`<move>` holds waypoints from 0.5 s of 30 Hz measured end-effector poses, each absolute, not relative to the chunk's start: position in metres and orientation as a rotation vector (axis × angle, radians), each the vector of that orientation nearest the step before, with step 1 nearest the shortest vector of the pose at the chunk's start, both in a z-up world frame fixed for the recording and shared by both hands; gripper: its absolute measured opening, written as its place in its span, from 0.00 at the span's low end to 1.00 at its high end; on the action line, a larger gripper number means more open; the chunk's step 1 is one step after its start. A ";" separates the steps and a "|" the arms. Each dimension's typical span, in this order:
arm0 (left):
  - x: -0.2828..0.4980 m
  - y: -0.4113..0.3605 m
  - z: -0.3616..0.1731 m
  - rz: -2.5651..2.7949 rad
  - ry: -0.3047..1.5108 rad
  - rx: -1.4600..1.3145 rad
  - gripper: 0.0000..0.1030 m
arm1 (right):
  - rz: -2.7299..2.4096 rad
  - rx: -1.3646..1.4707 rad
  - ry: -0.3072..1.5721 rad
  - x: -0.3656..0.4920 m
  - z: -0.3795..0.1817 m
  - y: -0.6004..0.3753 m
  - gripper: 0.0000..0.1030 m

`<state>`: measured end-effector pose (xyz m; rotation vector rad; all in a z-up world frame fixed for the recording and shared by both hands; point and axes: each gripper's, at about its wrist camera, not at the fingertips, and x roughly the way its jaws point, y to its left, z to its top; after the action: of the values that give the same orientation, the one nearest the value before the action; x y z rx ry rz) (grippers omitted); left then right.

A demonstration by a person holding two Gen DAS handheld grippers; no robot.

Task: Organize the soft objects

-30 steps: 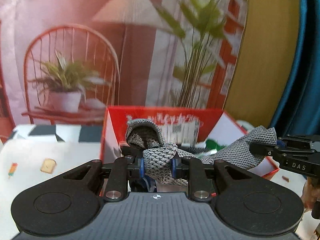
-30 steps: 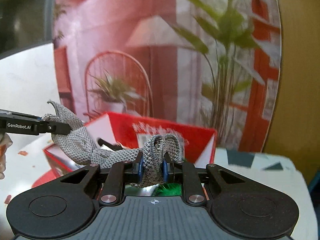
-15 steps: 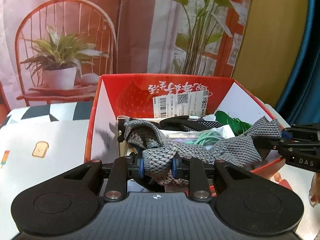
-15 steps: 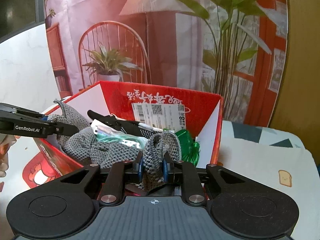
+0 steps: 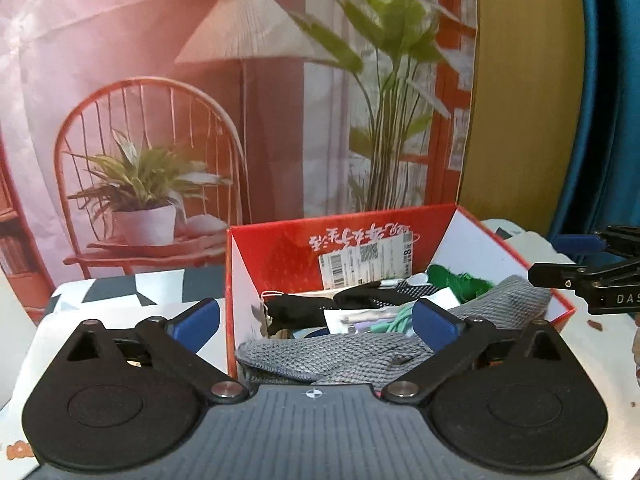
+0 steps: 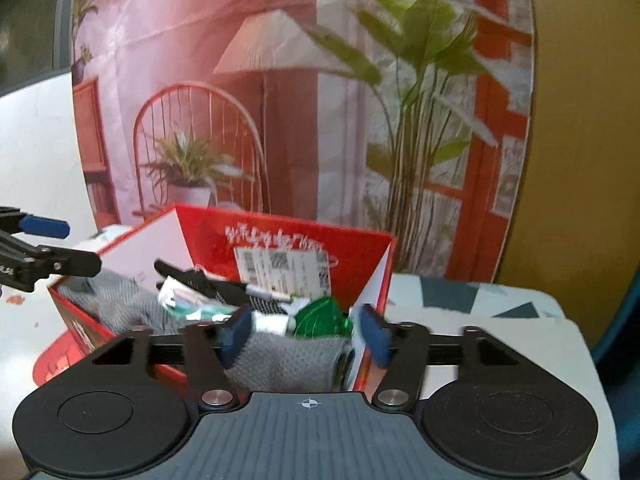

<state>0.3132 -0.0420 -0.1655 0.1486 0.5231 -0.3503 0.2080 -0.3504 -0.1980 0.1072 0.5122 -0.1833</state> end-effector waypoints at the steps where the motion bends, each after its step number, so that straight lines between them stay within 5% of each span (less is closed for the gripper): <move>1: 0.310 -0.042 -0.162 -0.346 0.512 0.147 1.00 | -0.188 0.114 0.500 0.204 -0.193 -0.350 0.73; 5: 0.286 -0.039 -0.143 -0.291 0.466 0.145 1.00 | -0.213 0.150 0.463 0.189 -0.172 -0.349 0.99; 15: 0.210 -0.021 -0.080 -0.224 0.435 0.054 1.00 | -0.268 0.186 0.411 0.141 -0.108 -0.307 1.00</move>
<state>0.2101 -0.0210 -0.0805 0.0541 0.4349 -0.2237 0.1412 -0.3070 -0.1084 0.1861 0.4112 -0.2681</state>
